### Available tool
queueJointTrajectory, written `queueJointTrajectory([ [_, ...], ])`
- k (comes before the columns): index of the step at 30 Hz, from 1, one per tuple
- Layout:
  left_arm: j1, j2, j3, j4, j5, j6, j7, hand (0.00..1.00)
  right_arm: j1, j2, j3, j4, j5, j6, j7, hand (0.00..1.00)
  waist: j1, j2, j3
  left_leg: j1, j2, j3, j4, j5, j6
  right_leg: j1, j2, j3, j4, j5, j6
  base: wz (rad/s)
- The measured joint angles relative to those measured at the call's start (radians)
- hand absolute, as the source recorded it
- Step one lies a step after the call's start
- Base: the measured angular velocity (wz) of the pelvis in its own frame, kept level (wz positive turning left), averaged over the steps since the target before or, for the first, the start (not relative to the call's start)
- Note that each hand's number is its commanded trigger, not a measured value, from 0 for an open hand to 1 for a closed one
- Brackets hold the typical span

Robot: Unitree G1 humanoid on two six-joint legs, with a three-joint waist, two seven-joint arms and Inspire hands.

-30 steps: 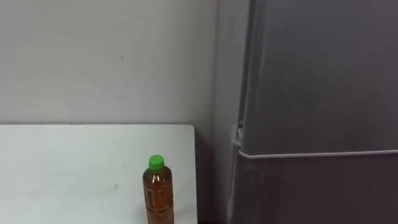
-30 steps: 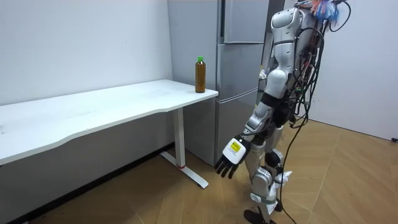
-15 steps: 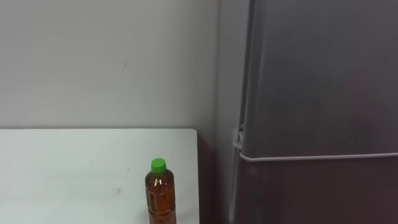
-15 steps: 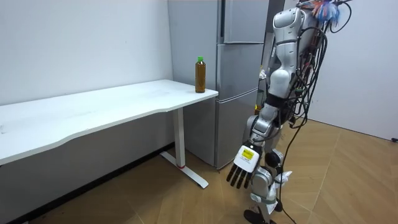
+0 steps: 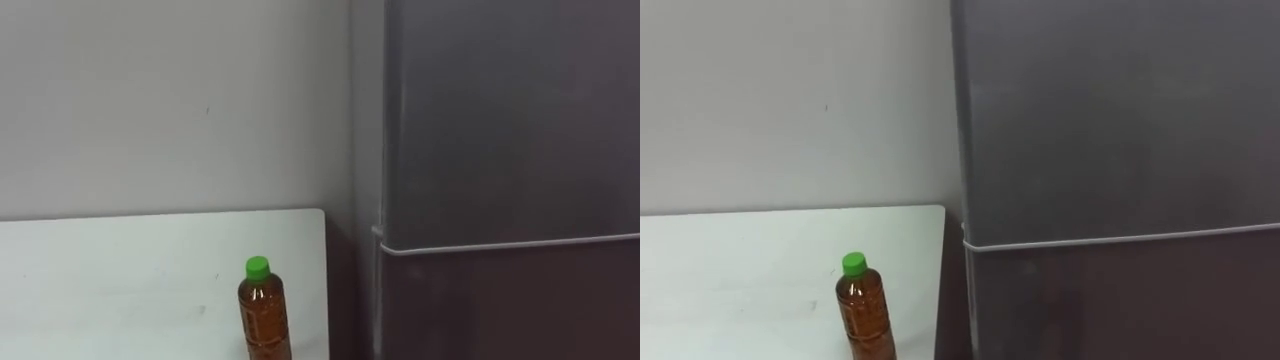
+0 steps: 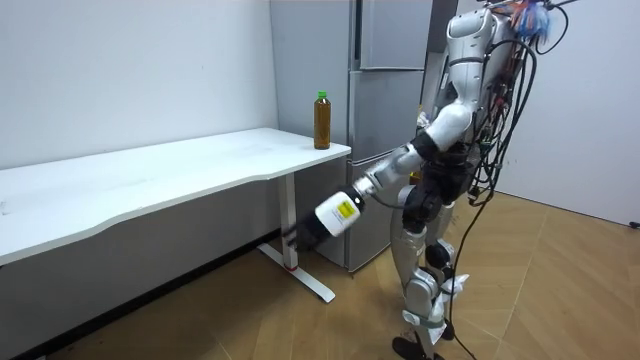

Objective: Put the bottle in the upper fridge

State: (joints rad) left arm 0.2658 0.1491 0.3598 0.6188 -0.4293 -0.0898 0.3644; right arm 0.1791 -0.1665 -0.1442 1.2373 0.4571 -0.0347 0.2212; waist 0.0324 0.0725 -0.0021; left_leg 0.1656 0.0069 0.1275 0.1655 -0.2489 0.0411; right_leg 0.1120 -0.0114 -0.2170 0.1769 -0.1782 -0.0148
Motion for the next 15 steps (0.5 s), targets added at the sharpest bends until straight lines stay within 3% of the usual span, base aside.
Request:
queueJointTrajectory([
  [3, 0.01, 0.0, 0.001, -0.164, -0.063, -0.004, 0.026, 0.0, 0.015, 0.001, 0.0, -0.03, -0.002, 0.0, -0.007, 0.0, 0.003, 0.001, 0.0001, 0.0, 0.0, 0.002, 0.001, 0.0, 0.0, -0.004, 0.001, 0.006, 0.009, -0.001, 0.0, -0.03],
  [10, 0.008, 0.003, 0.001, -0.489, -0.067, -0.018, 0.062, 0.0, 0.017, 0.004, -0.006, -0.044, -0.066, -0.01, -0.023, 0.0, -0.002, 0.003, -0.0005, 0.0, -0.001, 0.002, 0.0, 0.0, 0.0, -0.01, 0.003, 0.019, 0.011, -0.002, 0.001, -0.05],
  [15, -0.032, 0.005, 0.028, -0.631, -0.068, -0.018, 0.059, 0.0, 0.021, 0.013, -0.008, -0.051, -0.069, -0.007, -0.031, 0.0, -0.008, 0.001, 0.0001, 0.004, 0.0, 0.001, 0.0, 0.0, 0.0, -0.007, 0.005, 0.022, 0.01, -0.002, 0.001, -0.01],
])
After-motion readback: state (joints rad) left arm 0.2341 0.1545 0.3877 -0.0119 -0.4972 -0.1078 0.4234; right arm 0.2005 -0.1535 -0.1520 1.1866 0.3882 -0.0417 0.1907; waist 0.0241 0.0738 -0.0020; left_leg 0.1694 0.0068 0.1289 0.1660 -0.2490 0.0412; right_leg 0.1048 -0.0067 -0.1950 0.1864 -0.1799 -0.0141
